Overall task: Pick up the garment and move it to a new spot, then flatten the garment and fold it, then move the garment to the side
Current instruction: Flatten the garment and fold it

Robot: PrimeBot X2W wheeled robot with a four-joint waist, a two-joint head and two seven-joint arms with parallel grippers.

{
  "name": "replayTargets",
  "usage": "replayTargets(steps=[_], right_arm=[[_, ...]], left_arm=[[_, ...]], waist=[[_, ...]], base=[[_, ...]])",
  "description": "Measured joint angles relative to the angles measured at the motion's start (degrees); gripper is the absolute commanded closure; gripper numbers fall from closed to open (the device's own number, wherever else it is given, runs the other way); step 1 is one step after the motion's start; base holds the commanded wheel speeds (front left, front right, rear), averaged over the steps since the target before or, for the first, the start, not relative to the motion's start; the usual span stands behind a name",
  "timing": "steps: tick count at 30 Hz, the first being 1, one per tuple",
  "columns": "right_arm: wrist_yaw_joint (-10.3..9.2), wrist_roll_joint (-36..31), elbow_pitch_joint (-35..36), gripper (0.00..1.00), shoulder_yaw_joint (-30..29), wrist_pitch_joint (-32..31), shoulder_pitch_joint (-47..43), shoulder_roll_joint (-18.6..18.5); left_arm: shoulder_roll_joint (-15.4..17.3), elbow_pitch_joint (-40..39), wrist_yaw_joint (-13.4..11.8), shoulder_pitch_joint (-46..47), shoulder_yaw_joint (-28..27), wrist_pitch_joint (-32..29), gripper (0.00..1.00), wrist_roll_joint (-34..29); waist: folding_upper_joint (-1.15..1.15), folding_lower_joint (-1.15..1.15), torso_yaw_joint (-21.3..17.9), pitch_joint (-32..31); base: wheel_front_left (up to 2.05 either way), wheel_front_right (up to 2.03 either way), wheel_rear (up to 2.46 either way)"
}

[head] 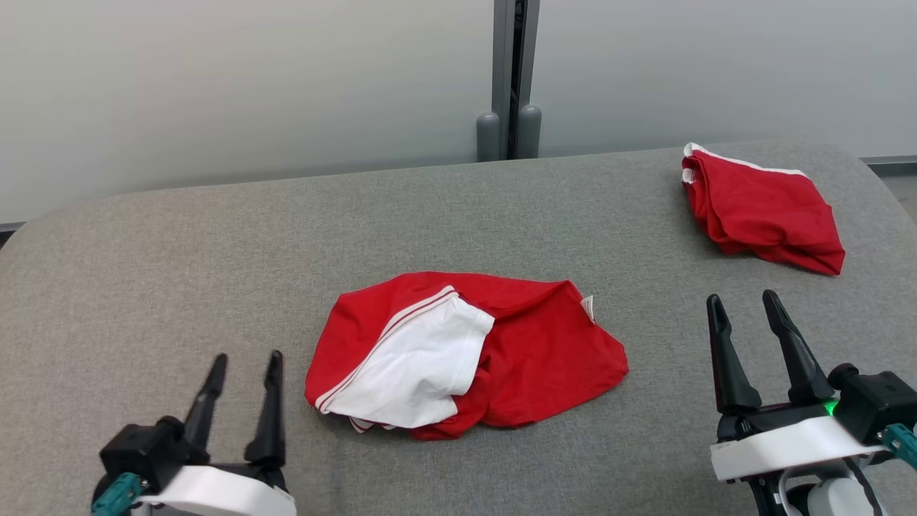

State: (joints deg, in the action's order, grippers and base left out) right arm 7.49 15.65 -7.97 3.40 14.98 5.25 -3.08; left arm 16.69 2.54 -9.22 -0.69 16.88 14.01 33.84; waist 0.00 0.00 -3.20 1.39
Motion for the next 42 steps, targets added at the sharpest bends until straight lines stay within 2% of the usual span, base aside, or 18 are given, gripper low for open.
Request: replayTargets(steps=[6,17,30,42], right_arm=[[0.00,0.0,0.0,0.00,0.0,0.0,0.0,-0.3],[0.00,0.0,0.0,0.00,-0.5,0.0,0.4,-0.5],[0.00,0.1,0.1,0.00,-0.3,0.0,1.9,-0.4],[0.00,0.1,0.2,0.00,-0.8,0.0,2.4,-0.2]], left_arm=[[0.1,2.1,1.7,-0.4,2.9,-5.4,0.00,1.6],[-3.0,4.0,8.6,-1.3,9.0,-19.0,0.00,11.3],[-3.7,8.5,11.7,3.4,9.8,-19.5,0.00,12.6],[-3.9,3.9,11.7,4.6,10.4,-19.0,0.00,11.9]], waist=[[0.00,0.00,0.0,0.0],[0.00,0.00,-0.4,1.0],[0.00,0.00,-2.5,2.9],[0.00,0.00,-2.7,3.4]], base=[[0.00,0.00,0.00],[0.00,0.00,0.00],[0.00,0.00,0.00],[0.00,0.00,0.00]])
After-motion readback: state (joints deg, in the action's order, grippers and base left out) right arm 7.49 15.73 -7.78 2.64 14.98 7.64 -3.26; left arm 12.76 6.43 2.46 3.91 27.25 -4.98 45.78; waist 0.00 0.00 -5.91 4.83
